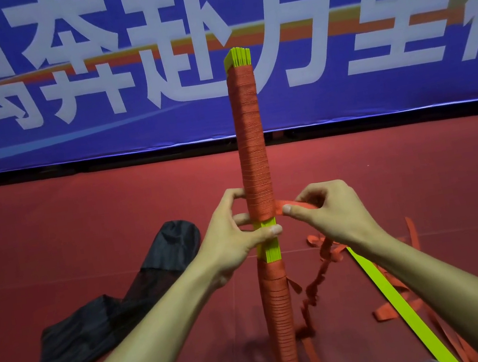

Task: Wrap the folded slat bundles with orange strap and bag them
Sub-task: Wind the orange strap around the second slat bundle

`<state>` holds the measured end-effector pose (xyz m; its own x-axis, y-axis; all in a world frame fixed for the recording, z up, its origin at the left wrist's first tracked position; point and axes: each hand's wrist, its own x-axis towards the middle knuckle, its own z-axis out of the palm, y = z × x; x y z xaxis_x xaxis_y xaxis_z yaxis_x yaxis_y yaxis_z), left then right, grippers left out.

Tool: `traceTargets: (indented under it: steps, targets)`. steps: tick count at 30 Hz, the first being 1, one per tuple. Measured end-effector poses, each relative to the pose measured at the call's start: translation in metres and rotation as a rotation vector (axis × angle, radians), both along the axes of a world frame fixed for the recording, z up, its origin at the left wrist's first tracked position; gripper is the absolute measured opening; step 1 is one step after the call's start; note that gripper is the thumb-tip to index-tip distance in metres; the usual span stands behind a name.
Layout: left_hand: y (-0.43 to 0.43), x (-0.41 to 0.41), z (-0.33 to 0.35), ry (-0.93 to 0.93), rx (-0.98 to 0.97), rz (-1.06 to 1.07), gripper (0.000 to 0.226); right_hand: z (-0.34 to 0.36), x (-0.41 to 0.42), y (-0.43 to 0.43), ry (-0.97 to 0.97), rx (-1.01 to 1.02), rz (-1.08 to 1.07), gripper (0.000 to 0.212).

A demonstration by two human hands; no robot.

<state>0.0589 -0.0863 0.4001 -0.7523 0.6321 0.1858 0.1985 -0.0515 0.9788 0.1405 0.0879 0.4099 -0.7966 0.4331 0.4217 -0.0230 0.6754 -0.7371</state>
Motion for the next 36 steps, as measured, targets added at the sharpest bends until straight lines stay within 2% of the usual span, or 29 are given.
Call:
traceTargets:
  steps: [4, 7, 10, 12, 18, 25, 32, 36]
  targets:
    - [0.004, 0.0, -0.001, 0.032, -0.026, 0.052, 0.065, 0.003, 0.001, -0.003, 0.012, 0.027, -0.019, 0.018]
    - [0.006, 0.002, 0.002, 0.002, -0.006, 0.102, 0.065, 0.005, 0.001, -0.008, 0.074, -0.068, 0.054, 0.014]
    - [0.008, 0.006, 0.006, -0.008, 0.003, 0.106, 0.064, 0.007, 0.002, -0.017, 0.137, -0.12, 0.076, 0.044]
    - [0.01, 0.009, 0.006, -0.01, 0.009, 0.093, 0.061, 0.01, 0.003, -0.021, 0.148, -0.091, 0.047, 0.051]
    - [0.01, 0.011, 0.009, 0.017, 0.04, 0.064, 0.055, 0.015, 0.002, -0.023, 0.152, -0.043, 0.025, 0.032]
    - [0.001, 0.006, 0.011, -0.116, 0.101, -0.166, 0.06, 0.017, 0.004, -0.017, 0.141, 0.002, 0.007, 0.018]
    - [-0.005, 0.0, 0.01, -0.129, 0.101, -0.292, 0.063, 0.016, 0.003, -0.012, 0.136, -0.028, 0.049, 0.013]
    - [-0.005, 0.0, 0.008, -0.121, 0.082, -0.296, 0.066, 0.017, 0.004, -0.009, 0.125, -0.058, 0.053, 0.008]
